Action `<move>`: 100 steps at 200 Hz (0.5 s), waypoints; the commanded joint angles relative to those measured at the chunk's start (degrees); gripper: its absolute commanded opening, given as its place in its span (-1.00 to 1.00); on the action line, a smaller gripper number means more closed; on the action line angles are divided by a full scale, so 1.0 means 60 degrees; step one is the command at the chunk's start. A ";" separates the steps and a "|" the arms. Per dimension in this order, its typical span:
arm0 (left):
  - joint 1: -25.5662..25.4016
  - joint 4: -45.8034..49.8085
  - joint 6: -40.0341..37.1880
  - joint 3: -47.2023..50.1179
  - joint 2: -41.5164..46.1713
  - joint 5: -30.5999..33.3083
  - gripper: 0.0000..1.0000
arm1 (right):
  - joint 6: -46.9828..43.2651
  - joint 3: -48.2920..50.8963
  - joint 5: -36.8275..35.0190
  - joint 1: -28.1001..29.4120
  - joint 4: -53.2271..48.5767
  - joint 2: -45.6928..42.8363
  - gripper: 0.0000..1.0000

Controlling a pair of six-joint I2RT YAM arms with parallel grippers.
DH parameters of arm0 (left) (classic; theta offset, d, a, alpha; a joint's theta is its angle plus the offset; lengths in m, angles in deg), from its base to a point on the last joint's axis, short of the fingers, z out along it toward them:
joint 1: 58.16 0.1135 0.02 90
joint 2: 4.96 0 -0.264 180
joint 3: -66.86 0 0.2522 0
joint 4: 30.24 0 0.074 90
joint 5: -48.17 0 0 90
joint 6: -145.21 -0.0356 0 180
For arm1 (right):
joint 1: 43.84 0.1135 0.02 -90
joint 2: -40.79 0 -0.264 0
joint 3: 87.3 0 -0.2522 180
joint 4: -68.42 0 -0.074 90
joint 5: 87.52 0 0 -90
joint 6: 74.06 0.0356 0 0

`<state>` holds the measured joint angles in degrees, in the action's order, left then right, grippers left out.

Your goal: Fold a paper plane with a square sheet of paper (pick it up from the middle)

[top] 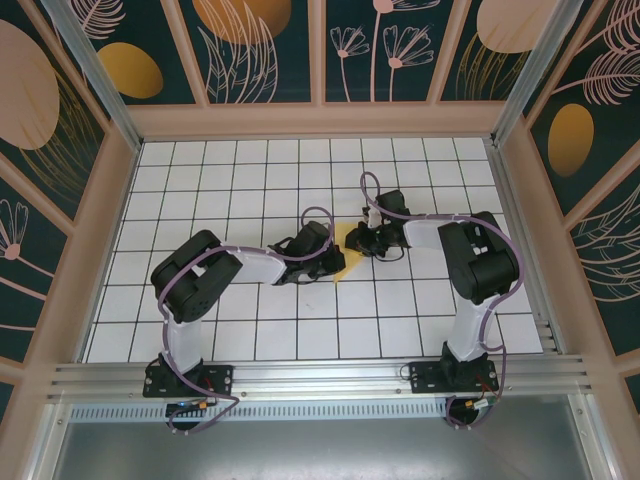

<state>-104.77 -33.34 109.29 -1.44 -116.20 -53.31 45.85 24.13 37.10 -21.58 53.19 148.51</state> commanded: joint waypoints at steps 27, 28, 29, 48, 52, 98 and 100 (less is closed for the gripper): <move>0.0016 0.1491 -0.0111 -0.0029 -0.0375 0.0127 -0.99 | -0.0151 -0.0417 -0.0061 -0.0344 -0.0215 0.0369 -0.69; 0.0010 0.1506 -0.0117 -0.0025 -0.0366 0.0120 -0.99 | -0.0159 -0.0439 -0.0065 -0.0357 -0.0219 0.0378 -0.69; 0.0007 0.1536 -0.0117 -0.0015 -0.0368 0.0124 -1.00 | -0.0162 -0.0450 -0.0075 -0.0364 -0.0221 0.0389 -0.69; 0.0020 0.1623 -0.0095 0.0115 -0.0367 0.0014 -1.00 | -0.0166 -0.0738 -0.0186 -0.0546 -0.0207 0.0565 -0.69; 0.0016 0.1637 -0.0084 0.0124 -0.0369 -0.0014 -1.00 | -0.0166 -0.0812 -0.0209 -0.0586 -0.0191 0.0602 -0.69; 0.0005 0.1682 -0.0164 0.0137 -0.0397 -0.0164 -0.99 | -0.0074 -0.1602 -0.0719 -0.0917 -0.0343 0.1187 -0.69; 0.0012 0.1682 -0.0166 0.0129 -0.0385 -0.0165 -0.99 | -0.0070 -0.1643 -0.0745 -0.0935 -0.0341 0.1202 -0.69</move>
<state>-104.77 -31.61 109.32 -2.10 -116.24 -53.64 45.90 17.46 37.27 -25.89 51.72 153.25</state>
